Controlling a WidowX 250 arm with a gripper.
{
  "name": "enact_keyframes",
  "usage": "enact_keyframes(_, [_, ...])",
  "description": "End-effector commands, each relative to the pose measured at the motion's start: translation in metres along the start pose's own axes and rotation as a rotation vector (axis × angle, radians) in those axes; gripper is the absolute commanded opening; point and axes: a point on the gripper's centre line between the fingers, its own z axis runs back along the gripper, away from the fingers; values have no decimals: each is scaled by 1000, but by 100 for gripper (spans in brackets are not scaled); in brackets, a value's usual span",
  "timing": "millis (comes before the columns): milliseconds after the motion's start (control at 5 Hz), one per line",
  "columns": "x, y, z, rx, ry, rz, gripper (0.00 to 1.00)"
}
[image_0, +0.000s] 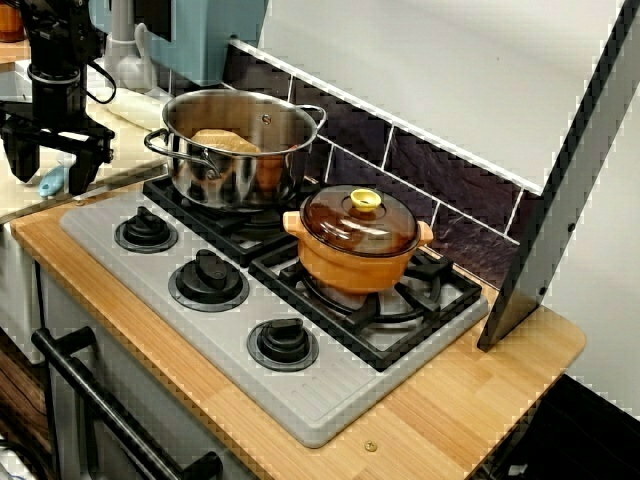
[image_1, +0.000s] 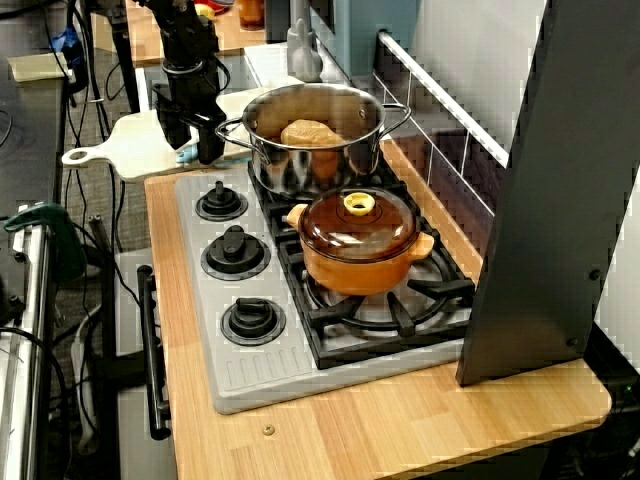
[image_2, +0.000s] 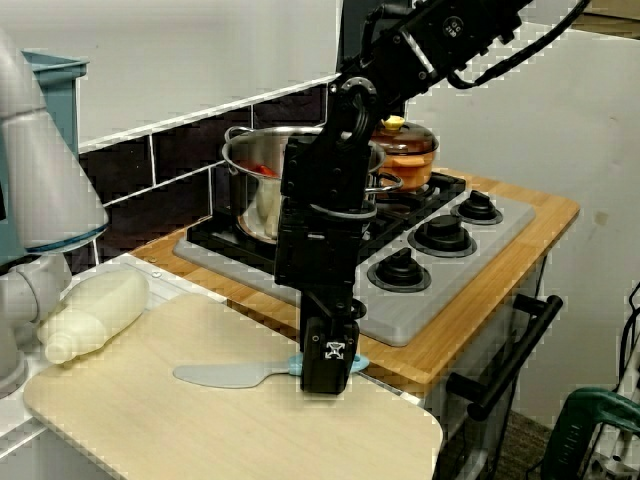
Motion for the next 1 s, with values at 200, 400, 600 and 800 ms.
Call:
enact_keyframes(200, [7, -7, 7, -4, 1, 16, 0])
enact_keyframes(400, [10, -5, 15, -16, 16, 18, 0])
enact_keyframes(600, [13, -2, 27, -31, 31, 20, 0])
enact_keyframes(800, [16, -1, 39, -55, 65, 11, 0])
